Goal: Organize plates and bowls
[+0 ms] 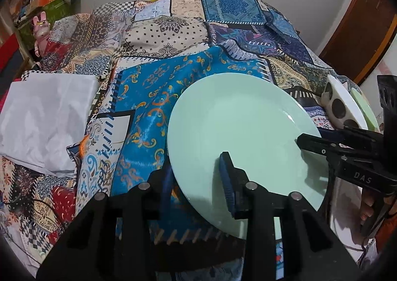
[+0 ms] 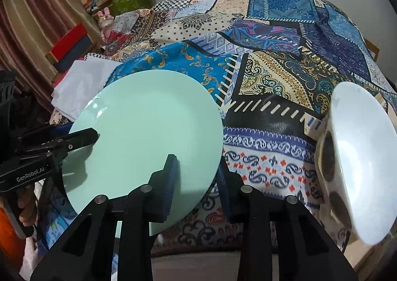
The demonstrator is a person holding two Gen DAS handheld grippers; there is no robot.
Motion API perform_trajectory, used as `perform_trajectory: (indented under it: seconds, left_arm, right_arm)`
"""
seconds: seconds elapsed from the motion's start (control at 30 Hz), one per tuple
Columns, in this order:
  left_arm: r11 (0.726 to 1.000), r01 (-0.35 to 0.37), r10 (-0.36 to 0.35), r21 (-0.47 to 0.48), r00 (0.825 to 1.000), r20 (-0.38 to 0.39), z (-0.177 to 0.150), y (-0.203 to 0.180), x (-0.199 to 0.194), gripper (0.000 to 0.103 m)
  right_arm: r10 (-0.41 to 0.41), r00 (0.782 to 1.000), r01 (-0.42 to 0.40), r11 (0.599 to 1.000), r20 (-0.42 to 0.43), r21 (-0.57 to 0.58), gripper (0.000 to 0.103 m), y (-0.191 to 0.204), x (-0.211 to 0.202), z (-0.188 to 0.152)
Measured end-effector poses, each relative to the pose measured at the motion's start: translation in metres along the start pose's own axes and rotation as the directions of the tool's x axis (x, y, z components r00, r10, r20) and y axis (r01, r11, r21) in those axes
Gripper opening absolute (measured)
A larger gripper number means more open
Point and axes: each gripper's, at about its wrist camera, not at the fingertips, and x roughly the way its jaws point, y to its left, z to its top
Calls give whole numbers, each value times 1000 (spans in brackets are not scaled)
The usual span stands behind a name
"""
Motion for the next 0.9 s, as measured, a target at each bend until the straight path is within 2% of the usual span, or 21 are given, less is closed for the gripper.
perform_trajectory:
  seconds: [0.27,0.9]
  left_arm:
    - [1000,11,-11,3,999,45,-3,-13,-34,36]
    - [996,41,-53,77,986,158,-17,-82,-127,36]
  right_arm:
    - [4,997,-4,1000,71,5,29,5,-33,-6]
    - [-19,975,14,1000,222,25,29,0,-133,-38]
